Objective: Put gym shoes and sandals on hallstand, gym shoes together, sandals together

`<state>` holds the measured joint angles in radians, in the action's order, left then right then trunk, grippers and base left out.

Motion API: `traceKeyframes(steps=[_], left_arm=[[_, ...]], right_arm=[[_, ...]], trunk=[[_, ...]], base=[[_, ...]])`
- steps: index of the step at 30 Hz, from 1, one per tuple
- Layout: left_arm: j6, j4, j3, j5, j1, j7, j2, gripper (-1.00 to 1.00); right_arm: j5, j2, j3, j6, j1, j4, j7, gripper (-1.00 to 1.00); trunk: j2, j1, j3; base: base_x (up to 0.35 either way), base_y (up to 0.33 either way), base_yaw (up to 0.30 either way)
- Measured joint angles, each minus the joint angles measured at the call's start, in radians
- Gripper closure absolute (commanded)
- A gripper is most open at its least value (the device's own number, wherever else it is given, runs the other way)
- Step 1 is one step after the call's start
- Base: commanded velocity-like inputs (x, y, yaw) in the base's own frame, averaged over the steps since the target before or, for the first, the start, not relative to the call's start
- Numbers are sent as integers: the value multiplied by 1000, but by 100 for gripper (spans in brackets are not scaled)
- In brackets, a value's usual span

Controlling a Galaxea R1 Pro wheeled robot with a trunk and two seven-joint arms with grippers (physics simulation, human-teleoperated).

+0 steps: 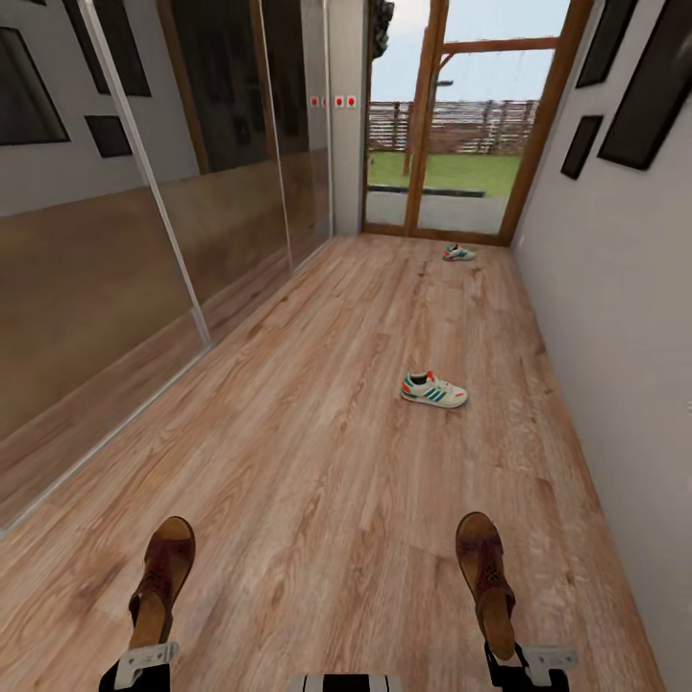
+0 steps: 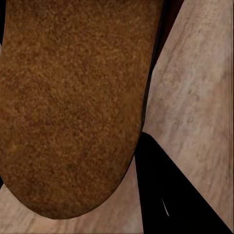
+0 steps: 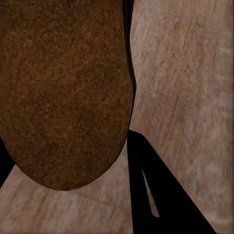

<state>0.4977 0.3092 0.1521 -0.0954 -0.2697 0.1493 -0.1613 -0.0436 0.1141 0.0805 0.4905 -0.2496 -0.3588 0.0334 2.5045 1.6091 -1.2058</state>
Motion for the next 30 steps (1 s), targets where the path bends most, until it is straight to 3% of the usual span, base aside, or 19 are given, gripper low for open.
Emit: traceKeyframes(steps=[20, 30], left_arm=[[0, -1, -2, 2, 0, 0, 1, 100], [0, -1, -3, 2, 0, 0, 2, 100]], right_arm=[[-2, -2, -6, 0, 0, 14, 3, 100], [-2, -2, -6, 0, 0, 14, 3, 100]], trunk=[[-5, -9, 107], [-75, -47, 153]], base=[[0, 0, -140], [0, 0, -123]])
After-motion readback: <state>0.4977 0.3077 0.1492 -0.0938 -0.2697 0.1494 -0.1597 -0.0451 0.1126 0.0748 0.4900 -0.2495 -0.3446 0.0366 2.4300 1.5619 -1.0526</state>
